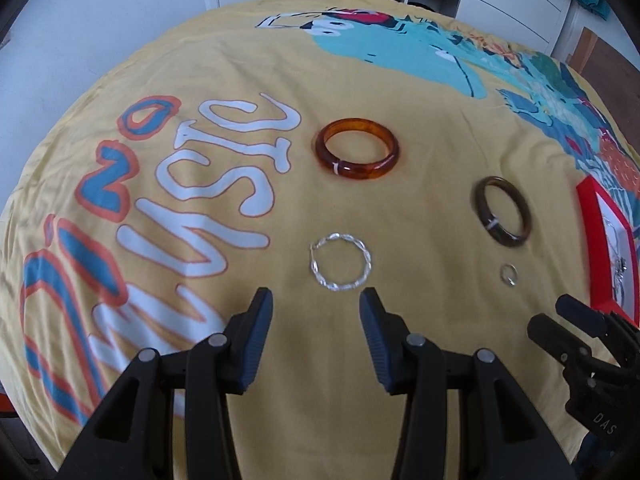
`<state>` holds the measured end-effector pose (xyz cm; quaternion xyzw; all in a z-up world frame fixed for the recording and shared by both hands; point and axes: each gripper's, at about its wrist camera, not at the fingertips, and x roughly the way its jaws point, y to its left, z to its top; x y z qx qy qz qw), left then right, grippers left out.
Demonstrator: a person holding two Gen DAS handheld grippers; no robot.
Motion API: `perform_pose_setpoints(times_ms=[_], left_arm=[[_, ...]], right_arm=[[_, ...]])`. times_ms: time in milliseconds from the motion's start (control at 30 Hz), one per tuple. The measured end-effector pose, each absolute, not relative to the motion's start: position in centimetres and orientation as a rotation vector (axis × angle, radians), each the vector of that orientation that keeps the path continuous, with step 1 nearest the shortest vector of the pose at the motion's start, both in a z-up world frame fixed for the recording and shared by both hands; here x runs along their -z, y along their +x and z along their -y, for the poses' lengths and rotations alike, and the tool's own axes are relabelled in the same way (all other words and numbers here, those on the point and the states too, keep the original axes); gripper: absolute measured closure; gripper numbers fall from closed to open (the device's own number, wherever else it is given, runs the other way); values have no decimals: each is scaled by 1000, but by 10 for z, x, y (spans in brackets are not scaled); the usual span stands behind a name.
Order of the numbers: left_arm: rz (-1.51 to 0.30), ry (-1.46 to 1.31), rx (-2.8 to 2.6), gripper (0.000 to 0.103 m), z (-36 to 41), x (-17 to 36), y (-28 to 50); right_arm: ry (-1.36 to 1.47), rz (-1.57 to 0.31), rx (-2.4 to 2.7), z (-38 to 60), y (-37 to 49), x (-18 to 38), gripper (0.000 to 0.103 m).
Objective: Organize jewelry
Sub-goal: 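Grasp the twisted silver hoop with the left tool while the right tool grasps the small ring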
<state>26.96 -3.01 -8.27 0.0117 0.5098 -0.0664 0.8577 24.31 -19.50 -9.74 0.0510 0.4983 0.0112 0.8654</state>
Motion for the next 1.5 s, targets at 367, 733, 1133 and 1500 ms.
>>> perform_pose_setpoints(times_ms=[367,733,1133,1500], left_arm=[[-1084,-16,197,60,31,98,289],[-1099,-41,213,60,28,107,298],[-1084,-44,231,63,26,109,293],[-1071,-72,261,70,18,103,285]], right_arm=[[134,-1084,-19,202,284,127,56],[125,-1097,-50,198,297,135,83],[131,-1084,-67,200,281,127,83],[130,-1069,-72,200,270,117,84]])
